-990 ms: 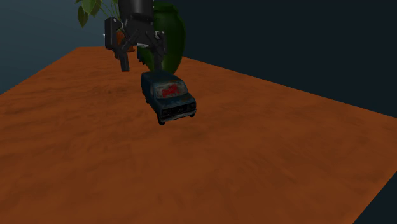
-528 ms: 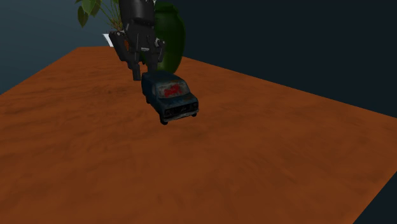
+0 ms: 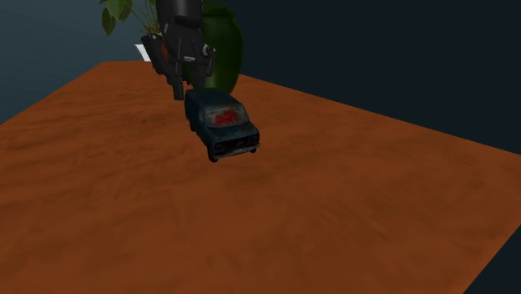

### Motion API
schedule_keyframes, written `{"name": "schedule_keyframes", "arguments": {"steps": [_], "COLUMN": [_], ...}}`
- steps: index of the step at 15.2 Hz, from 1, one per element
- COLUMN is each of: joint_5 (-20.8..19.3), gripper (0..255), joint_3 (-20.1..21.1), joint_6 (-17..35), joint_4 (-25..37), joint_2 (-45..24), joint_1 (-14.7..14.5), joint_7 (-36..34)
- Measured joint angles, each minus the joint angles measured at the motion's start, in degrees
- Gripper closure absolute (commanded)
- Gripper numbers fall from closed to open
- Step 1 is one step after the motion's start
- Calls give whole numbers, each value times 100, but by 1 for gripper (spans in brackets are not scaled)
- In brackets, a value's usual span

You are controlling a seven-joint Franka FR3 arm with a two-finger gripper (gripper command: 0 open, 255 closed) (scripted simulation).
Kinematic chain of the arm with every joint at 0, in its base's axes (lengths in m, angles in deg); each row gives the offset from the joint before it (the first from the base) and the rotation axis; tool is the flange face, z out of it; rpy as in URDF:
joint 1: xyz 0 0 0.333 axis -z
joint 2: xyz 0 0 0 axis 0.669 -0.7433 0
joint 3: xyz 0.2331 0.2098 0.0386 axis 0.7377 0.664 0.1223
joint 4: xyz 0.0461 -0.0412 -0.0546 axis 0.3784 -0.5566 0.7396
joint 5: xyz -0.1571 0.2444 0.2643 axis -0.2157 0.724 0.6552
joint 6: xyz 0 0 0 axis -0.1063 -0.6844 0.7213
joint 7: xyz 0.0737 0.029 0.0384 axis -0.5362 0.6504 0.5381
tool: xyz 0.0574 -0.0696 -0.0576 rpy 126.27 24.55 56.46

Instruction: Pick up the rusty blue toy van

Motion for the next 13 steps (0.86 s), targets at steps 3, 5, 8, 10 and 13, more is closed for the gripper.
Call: {"name": "schedule_keyframes", "arguments": {"steps": [3, 5, 8, 10, 13], "joint_5": [19, 31, 54, 70, 95], "gripper": [255, 255, 255, 255, 255], "joint_3": [-4, -2, -19, -26, -37], "joint_6": [-238, -393, -661, -825, -1048], "joint_4": [296, 480, 826, 1035, 1329], "joint_2": [-60, -90, -174, -222, -298], "joint_1": [10, 11, 41, 56, 80], "joint_7": [-12, -29, -15, -12, -9]}}
